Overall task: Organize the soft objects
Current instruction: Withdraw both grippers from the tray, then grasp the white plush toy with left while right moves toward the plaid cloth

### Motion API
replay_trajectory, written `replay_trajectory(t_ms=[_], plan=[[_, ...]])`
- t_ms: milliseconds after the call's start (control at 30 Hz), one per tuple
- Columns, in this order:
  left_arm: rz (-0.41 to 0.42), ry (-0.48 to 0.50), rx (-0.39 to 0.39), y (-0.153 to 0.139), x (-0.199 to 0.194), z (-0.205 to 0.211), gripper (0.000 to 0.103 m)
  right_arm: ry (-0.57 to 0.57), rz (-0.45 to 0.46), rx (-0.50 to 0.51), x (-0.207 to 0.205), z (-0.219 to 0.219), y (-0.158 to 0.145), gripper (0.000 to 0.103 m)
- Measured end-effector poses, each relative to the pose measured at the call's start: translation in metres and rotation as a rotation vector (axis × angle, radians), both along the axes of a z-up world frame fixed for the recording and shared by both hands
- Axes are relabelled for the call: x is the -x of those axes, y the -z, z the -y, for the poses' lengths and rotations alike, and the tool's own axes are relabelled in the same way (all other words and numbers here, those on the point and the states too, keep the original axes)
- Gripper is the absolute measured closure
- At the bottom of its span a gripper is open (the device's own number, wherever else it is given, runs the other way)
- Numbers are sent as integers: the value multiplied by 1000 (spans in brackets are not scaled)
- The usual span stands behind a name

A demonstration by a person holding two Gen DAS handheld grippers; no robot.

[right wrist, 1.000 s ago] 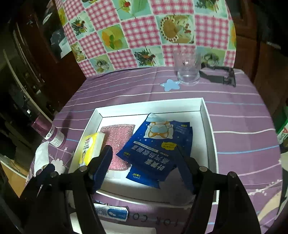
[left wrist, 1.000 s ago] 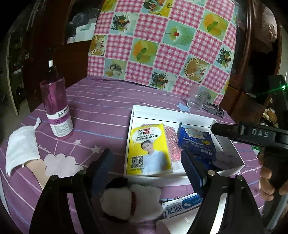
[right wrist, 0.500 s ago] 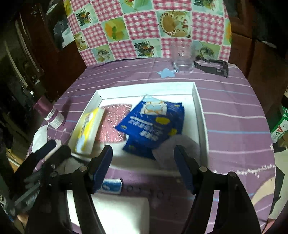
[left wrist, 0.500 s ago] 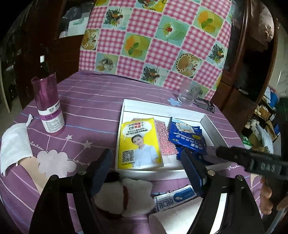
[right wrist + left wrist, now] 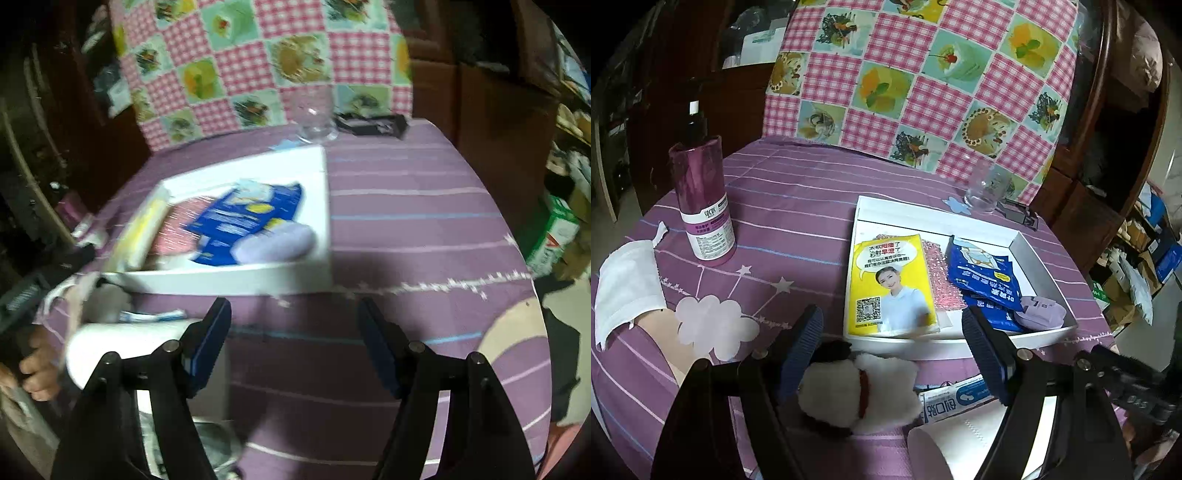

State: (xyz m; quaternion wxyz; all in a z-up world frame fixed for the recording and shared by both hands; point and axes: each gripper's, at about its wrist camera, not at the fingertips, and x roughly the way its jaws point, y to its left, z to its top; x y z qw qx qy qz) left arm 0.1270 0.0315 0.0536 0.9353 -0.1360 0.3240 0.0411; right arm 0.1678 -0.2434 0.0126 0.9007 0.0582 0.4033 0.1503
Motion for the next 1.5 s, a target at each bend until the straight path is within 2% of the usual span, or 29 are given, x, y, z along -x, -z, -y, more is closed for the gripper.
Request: replay_trajectory(t_ms=[133,300,467,600,800,1233,1400,1500], plan=[[-5,-7,20,1,-1,-4,25,0,-49,22,-8,-1,14,32],[-22,19,33,2,-3,-1,25,-8,-60,11,-8,4,17,32],[-68,71,52,3,-6,4,25,-13,-61,44,-7,2,19,32],[-101,71,21,5,-8,7,25,-22,-48,93,-5,0,19,32],[-130,71,20,10,-10,6,25,-29,-29,129,-4,-1,22,30],[-149,90,2,12,-11,10,25,-29,-43,154,-5,0,22,26],[-153,108,6,9,-10,8,25,-1,-69,100,0,5,15,26],[-153,123,23,6,-9,5,25,-8,8,75,11,6,-3,26]])
